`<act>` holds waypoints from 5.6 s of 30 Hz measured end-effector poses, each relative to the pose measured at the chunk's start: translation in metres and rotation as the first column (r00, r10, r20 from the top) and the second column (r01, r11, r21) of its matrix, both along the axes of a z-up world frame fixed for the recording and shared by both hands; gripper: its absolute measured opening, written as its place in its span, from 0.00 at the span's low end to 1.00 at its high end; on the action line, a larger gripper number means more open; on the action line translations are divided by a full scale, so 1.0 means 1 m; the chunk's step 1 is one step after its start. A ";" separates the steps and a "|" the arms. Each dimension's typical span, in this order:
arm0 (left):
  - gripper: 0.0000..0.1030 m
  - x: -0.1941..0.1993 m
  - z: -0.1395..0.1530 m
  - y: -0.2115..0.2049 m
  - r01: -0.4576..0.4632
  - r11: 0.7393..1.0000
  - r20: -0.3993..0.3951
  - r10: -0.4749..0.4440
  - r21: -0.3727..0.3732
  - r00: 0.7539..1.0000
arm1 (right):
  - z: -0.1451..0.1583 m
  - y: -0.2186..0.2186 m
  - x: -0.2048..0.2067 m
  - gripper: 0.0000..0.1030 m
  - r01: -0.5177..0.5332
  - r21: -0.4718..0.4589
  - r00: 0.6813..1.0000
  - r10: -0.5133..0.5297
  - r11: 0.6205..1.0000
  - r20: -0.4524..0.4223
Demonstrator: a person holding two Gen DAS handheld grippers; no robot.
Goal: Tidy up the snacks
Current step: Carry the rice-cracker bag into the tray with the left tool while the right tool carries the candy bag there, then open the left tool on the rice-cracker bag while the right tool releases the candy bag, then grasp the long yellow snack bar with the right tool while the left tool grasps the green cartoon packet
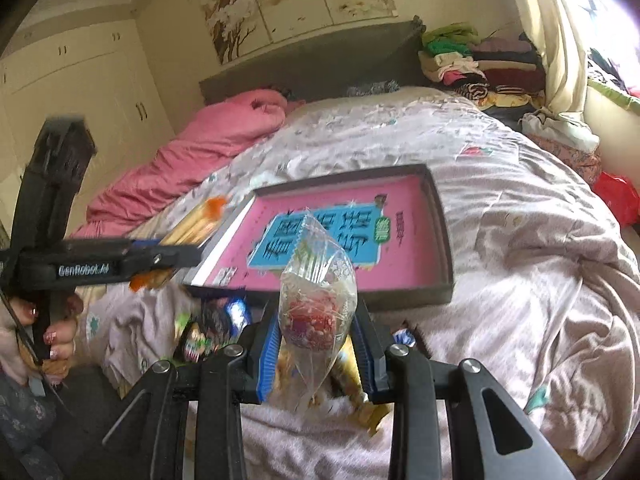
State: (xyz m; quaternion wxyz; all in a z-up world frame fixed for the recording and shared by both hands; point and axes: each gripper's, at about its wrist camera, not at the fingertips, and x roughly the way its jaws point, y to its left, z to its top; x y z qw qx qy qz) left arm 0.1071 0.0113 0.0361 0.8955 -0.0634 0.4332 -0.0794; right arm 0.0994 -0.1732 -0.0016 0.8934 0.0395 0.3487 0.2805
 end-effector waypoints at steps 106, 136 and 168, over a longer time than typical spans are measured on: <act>0.70 -0.007 -0.014 0.031 -0.242 0.970 0.038 0.240 0.039 0.970 | -0.006 -0.053 0.076 0.56 0.095 0.109 0.987 -0.107 0.990 0.115; 0.70 -0.044 -0.038 -0.014 -0.042 0.997 -0.015 0.043 0.060 0.999 | -0.025 -0.012 0.007 0.58 -0.060 -0.052 0.998 0.062 0.997 0.022; 0.59 -0.041 -0.073 -0.039 0.026 0.997 -0.097 -0.019 0.075 0.995 | -0.056 0.007 0.008 0.46 -0.155 -0.176 0.988 0.148 0.972 -0.051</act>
